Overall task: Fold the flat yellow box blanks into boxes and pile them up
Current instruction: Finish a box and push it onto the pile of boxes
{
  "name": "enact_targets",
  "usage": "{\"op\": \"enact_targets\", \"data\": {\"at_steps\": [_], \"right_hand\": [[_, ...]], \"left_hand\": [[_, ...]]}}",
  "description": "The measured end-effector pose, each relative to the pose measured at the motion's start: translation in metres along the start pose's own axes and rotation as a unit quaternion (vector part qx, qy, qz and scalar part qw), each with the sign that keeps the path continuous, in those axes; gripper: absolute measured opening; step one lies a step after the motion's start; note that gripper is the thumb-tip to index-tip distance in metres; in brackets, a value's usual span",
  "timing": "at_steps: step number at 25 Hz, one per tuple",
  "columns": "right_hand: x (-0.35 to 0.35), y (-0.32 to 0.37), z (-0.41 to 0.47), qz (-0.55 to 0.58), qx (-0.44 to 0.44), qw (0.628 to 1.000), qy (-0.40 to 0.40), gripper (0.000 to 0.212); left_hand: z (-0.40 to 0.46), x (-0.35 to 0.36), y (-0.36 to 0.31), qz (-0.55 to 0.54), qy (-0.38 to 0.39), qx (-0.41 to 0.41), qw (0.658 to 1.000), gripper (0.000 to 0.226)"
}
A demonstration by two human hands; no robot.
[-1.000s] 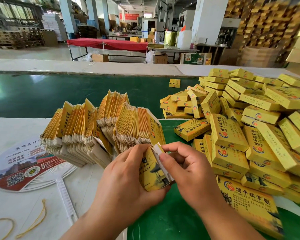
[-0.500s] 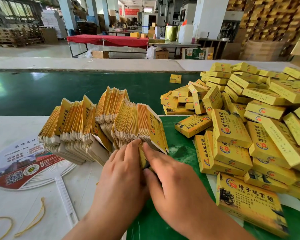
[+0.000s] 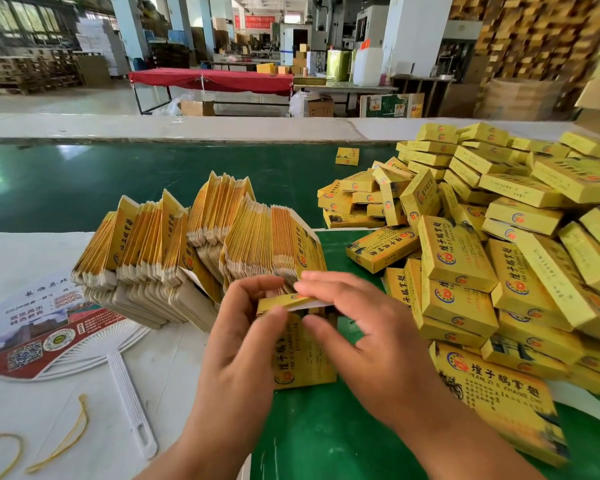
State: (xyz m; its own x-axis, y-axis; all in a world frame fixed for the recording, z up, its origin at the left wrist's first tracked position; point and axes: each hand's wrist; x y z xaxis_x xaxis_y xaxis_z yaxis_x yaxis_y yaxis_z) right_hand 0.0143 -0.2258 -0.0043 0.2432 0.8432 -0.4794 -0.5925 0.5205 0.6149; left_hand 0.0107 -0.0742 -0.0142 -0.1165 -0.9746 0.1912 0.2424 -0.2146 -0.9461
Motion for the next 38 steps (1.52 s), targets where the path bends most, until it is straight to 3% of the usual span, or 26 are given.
{"op": "enact_targets", "data": {"at_steps": [1,3,11,16,21,25,29,32,35,38], "right_hand": [[0.002,0.0,0.0,0.001,-0.002,1.0,0.015,0.035],[0.003,0.0,-0.001,0.009,-0.014,0.999,0.032,0.036],[-0.011,-0.004,0.001,0.017,-0.022,0.998,0.063,0.034],[-0.01,-0.008,-0.001,0.136,0.023,0.99,0.027,0.031],[-0.007,-0.007,-0.001,0.09,-0.056,0.994,0.023,0.023],[-0.009,-0.005,-0.002,0.079,-0.102,0.989,0.068,0.025],[-0.011,-0.005,0.0,-0.001,-0.119,0.989,0.088,0.032],[-0.011,-0.009,0.002,-0.006,-0.087,0.994,0.068,0.031],[-0.013,-0.014,0.001,0.075,-0.003,0.997,0.023,0.03],[-0.019,-0.018,0.005,0.194,0.08,0.977,-0.051,0.02]], "left_hand": [[0.001,0.001,0.001,0.006,-0.024,-0.023,0.999,0.016],[0.003,0.003,0.003,0.042,-0.059,-0.024,0.997,0.024],[0.004,0.003,0.017,0.073,-0.02,0.031,0.997,0.029],[0.009,-0.002,0.019,0.114,-0.04,0.051,0.991,0.039],[0.009,-0.003,0.019,0.105,-0.049,0.065,0.991,0.036],[0.008,-0.003,0.019,0.099,-0.058,0.06,0.992,0.034],[0.01,-0.004,0.015,0.081,-0.061,0.04,0.994,0.034],[0.011,-0.005,0.016,0.078,-0.037,0.047,0.995,0.037],[0.013,-0.01,0.017,0.095,0.045,0.051,0.993,0.036],[0.016,-0.016,0.014,0.104,0.142,-0.009,0.984,0.024]]}}
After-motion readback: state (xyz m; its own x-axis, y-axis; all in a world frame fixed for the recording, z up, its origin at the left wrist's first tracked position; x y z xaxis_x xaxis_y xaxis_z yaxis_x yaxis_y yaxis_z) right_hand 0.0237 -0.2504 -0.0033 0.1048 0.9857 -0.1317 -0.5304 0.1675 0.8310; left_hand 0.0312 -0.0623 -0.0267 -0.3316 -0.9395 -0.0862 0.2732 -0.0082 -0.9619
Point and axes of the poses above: each hand's wrist, its own z-axis towards the middle knuckle, its own x-axis out of the palm, y = z × x, and after that the axes turned 2 degrees about z, right-handed
